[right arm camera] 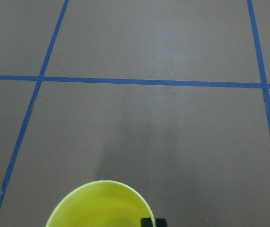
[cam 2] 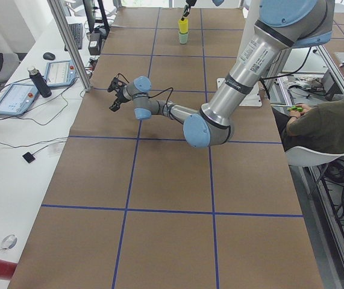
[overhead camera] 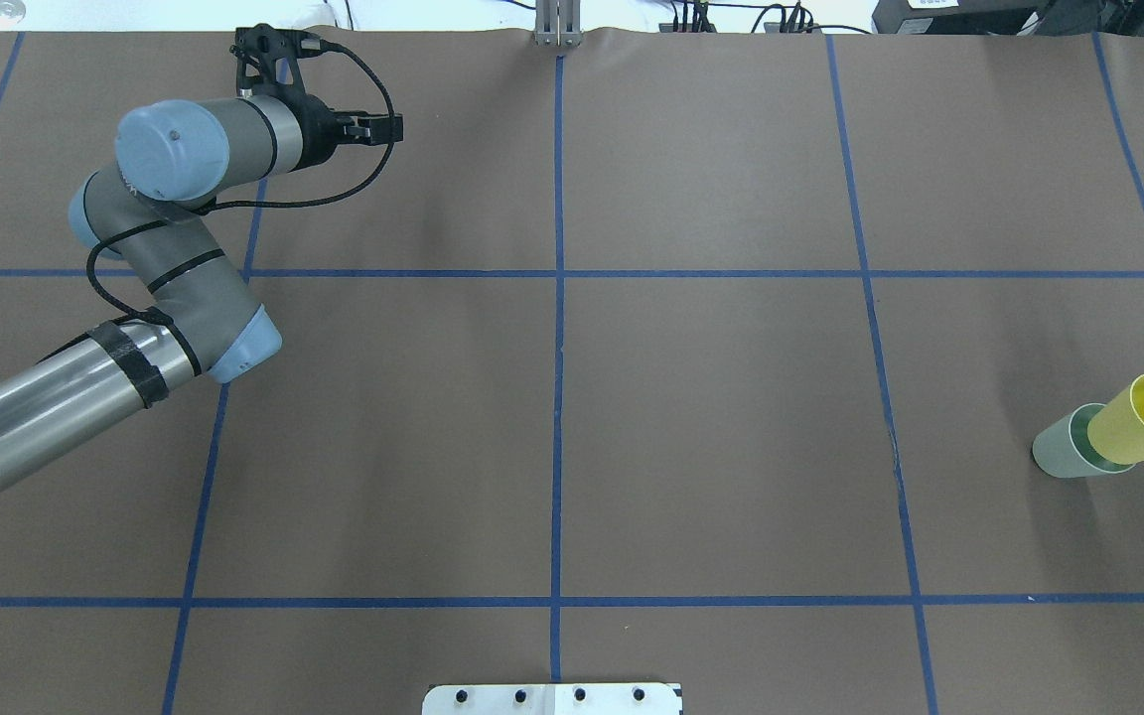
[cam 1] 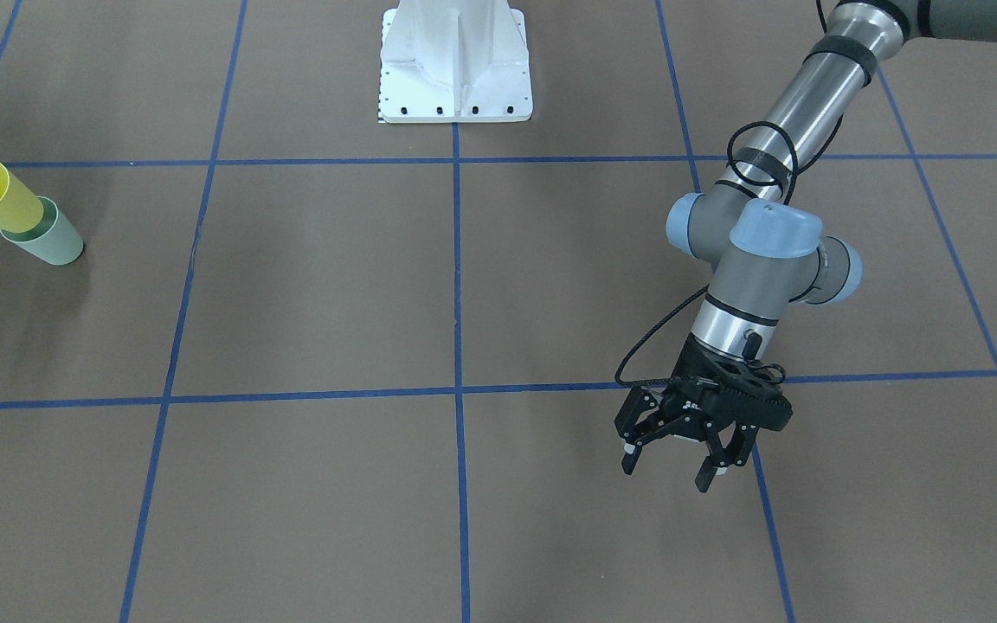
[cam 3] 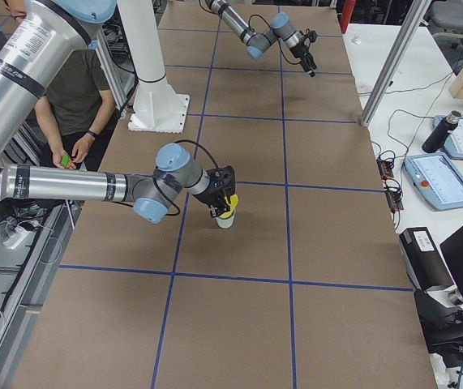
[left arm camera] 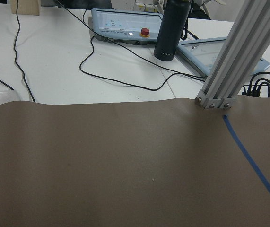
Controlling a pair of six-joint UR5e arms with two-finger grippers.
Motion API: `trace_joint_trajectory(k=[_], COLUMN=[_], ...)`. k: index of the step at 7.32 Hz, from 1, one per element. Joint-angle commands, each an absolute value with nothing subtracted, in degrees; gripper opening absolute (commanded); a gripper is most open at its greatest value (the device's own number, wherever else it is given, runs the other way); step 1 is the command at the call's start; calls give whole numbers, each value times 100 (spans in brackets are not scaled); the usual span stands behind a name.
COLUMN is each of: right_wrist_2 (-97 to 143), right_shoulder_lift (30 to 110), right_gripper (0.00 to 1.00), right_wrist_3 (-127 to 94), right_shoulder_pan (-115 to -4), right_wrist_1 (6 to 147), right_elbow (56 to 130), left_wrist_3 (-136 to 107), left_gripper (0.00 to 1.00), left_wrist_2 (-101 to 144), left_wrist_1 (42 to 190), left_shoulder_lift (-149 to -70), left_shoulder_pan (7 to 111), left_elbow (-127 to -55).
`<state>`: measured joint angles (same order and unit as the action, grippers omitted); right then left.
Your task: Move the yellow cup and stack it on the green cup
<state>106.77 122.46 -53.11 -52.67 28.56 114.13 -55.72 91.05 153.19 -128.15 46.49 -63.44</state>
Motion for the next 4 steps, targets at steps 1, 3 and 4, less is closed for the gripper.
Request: trace_joint_trajectory(k=[1, 3, 4], right_wrist_2=[10714, 10714, 10714], right_shoulder_lift=[12208, 12199, 12199], right_gripper=[0, 0, 0], right_wrist_3=[-5309, -5317, -5309], right_shoulder_pan=[-5265, -5230, -5221], right_wrist_1=[2856, 2856, 2856], right_elbow=[11382, 11347, 11347], left_wrist_3=[-5572, -5572, -5572], left_gripper=[99, 99, 99], left_wrist_2=[9105, 9106, 9105], left_wrist_1=[15319, 15319, 15319], left_shoulder_lift=[-12814, -12814, -12814], left_shoulder_pan=[4649, 4649, 4649], left_elbow=[-6346, -6346, -6337])
